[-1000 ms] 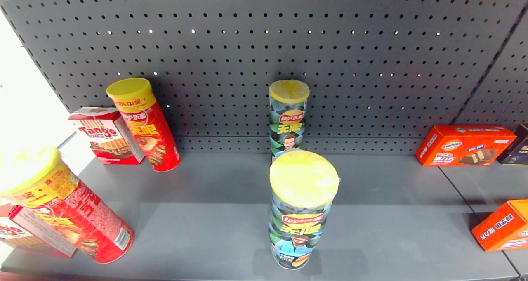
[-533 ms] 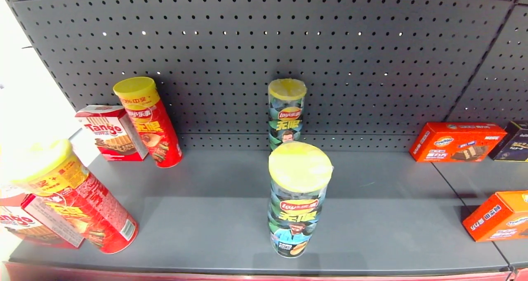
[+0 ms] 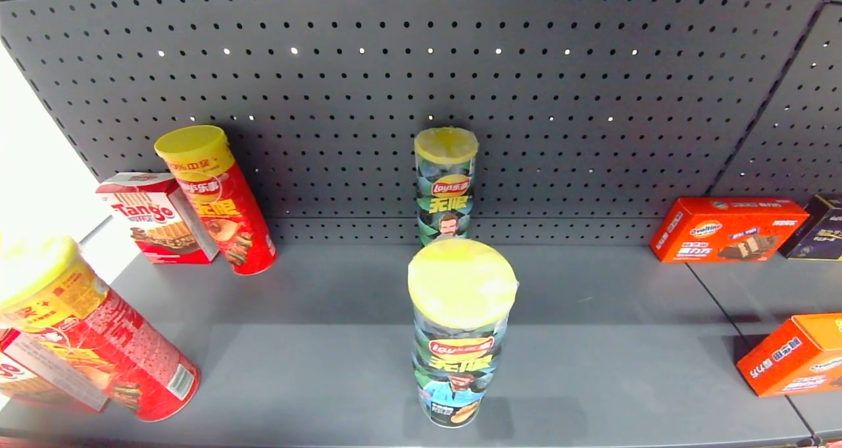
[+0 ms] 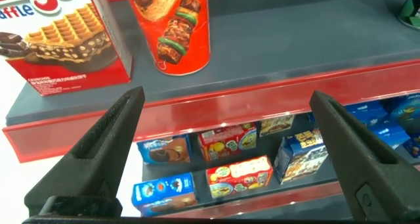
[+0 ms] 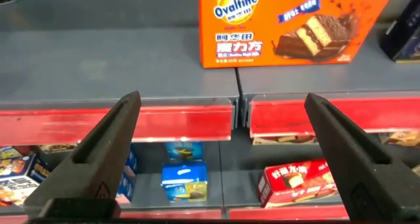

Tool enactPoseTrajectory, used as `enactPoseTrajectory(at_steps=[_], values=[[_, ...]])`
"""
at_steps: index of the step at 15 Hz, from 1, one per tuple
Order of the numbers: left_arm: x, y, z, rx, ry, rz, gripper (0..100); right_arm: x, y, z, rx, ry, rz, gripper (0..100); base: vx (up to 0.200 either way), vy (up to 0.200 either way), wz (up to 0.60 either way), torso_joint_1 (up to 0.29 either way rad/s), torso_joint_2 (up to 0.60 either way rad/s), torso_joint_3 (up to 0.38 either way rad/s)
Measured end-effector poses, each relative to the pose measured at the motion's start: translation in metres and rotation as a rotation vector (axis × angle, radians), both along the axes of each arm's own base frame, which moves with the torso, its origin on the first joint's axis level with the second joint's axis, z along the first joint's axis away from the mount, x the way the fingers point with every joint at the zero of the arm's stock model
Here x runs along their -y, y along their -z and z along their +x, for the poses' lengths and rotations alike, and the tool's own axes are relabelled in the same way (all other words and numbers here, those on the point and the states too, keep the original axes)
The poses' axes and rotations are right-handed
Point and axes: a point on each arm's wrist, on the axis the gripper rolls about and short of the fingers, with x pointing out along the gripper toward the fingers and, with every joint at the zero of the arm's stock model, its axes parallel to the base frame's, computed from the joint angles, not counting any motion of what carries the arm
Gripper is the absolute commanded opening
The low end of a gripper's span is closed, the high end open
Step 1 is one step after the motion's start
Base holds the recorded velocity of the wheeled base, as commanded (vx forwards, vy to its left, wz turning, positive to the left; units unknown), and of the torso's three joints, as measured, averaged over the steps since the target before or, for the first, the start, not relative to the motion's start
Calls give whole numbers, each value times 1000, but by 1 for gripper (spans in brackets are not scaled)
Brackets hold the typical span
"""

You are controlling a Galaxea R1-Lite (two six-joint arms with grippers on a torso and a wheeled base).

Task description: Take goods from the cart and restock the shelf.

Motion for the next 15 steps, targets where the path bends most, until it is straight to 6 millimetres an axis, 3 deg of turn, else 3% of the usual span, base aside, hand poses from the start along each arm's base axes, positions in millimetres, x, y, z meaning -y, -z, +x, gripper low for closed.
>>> enactPoseTrajectory(at_steps=[4,6,12,15], values=[[0,0,0,0,0,0,100,0,0,0,-2,-12,-18,100,0,0,0,0,0,0],[0,0,0,0,0,2,100,0,0,0,-3,-16,-22,100,-200,0,0,5,0,5],[0,0,0,-1,-1,-2,100,0,0,0,-2,-16,-22,100,0,0,0,0,0,0],[0,0,0,-1,-1,-1,100,0,0,0,-2,-17,-22,100,-133,0,0,3,2,2]])
